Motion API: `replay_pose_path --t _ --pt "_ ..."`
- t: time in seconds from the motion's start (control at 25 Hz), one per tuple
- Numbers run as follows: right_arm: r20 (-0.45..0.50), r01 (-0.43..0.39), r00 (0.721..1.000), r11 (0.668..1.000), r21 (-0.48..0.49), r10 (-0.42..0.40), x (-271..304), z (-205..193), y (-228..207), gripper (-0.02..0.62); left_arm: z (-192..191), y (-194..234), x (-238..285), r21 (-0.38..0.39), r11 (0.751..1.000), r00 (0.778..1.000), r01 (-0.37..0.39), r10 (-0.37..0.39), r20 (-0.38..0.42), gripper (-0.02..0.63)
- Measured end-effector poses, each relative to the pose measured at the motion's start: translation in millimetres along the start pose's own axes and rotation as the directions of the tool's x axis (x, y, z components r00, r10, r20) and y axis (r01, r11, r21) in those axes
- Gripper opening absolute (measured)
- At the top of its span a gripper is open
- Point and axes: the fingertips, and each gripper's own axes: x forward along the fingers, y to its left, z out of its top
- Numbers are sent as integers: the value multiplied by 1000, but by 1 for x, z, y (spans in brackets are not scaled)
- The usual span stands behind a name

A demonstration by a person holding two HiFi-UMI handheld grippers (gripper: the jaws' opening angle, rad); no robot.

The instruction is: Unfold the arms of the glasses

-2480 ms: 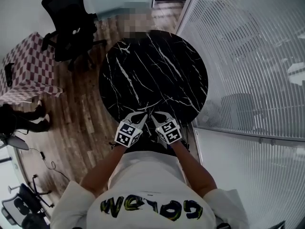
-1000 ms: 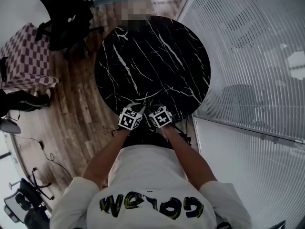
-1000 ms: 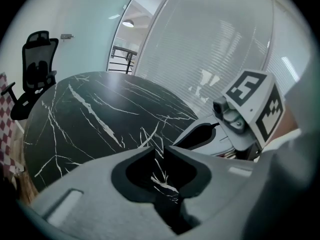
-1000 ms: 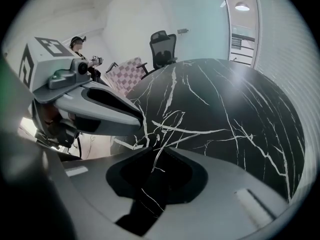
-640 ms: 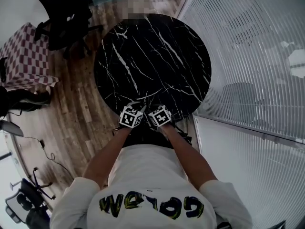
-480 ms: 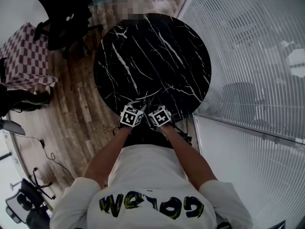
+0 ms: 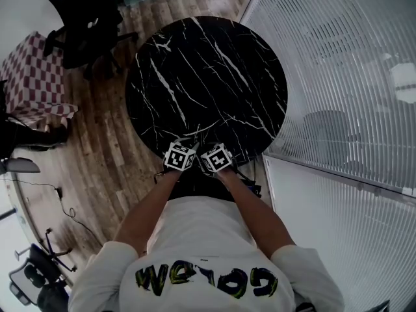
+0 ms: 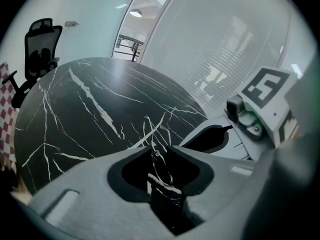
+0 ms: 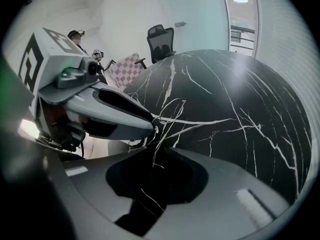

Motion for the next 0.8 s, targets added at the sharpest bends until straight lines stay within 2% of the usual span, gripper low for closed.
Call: replay_pose_path --t 0.4,0.8 --pt "15 -6 1000 1000 2 6 4 -2 -2 67 -1 -1 3 -28 1000 1000 7 -7 -4 87" --pt "5 -7 1000 1000 -3 7 0 -3 3 37 -1 2 1 -51 999 1000 -2 2 10 67"
